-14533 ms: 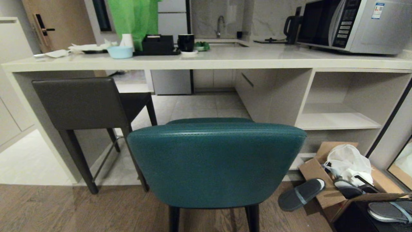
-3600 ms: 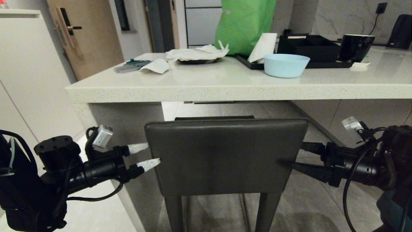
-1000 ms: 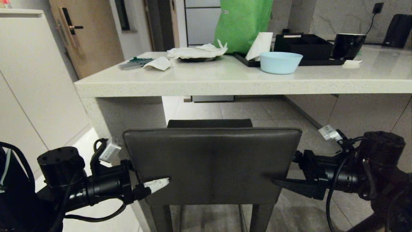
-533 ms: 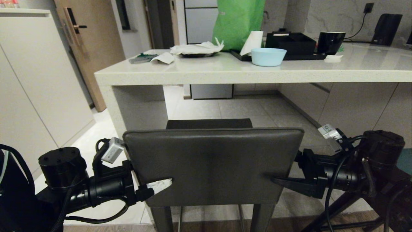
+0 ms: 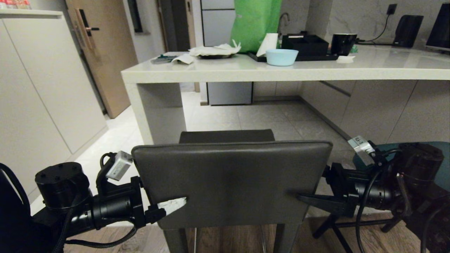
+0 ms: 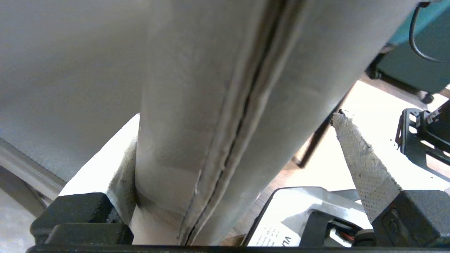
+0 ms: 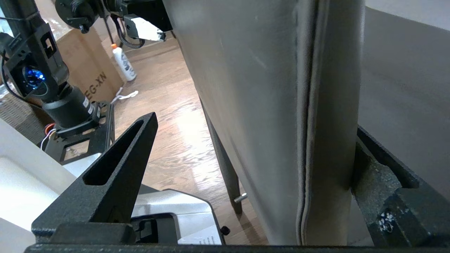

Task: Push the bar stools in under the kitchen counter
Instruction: Pull the gray chair out from under the dining table

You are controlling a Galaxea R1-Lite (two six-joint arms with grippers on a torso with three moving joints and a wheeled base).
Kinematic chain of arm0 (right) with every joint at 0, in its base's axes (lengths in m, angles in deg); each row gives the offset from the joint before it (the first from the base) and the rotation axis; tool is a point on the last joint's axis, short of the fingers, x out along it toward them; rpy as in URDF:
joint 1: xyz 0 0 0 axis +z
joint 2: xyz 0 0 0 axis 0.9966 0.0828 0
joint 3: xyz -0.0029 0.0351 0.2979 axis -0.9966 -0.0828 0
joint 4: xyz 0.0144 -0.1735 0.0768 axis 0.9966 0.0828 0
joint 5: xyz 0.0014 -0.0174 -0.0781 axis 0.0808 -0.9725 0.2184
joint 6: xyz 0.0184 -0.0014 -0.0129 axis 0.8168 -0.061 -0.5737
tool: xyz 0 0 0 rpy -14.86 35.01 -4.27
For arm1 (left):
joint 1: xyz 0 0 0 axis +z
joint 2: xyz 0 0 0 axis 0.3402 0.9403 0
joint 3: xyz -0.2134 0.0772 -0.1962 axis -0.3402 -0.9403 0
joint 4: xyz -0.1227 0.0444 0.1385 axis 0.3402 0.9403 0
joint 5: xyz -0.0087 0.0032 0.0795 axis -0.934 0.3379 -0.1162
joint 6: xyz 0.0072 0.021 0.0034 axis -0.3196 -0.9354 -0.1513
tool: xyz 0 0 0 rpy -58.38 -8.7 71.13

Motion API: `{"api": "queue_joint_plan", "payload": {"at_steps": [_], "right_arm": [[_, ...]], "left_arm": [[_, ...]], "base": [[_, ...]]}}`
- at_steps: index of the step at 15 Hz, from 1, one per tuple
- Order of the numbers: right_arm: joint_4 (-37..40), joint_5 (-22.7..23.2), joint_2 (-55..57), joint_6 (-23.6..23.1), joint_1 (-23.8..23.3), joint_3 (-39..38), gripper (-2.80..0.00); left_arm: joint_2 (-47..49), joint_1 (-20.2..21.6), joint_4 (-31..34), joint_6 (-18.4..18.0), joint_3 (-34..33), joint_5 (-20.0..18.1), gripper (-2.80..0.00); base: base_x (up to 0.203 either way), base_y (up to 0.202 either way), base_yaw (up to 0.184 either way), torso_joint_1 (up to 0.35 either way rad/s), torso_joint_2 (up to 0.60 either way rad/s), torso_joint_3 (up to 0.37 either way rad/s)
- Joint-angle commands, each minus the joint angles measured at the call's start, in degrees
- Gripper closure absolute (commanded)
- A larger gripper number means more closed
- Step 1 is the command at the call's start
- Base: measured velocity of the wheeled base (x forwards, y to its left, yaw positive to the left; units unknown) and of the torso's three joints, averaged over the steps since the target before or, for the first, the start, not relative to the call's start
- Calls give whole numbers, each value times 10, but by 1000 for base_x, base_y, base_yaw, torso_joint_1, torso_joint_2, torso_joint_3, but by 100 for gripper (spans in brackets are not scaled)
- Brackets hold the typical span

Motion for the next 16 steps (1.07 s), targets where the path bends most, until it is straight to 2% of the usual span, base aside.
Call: {"api": "queue_joint_plan", "payload": {"at_steps": [1, 11, 14, 16], "right_arm": [[-5, 3, -5, 0, 0, 0, -280], [-5, 4, -5, 0, 0, -2, -280], [-5, 4, -5, 0, -1, -1, -280], [-4, -3, -13, 5, -6, -2, -280]], "left_arm": [[-4, 0, -5, 1, -1, -3, -280], [-10, 2, -5, 1, -3, 2, -280], [-12, 6, -5, 3, -4, 2, -280], [-19, 27, -5, 3, -4, 4, -280]], "base": [[-194, 0, 0, 2, 2, -2], [-186, 0, -2, 1, 2, 3], [0, 0, 0, 0, 0, 0], [0, 0, 0, 0, 0, 0]]}}
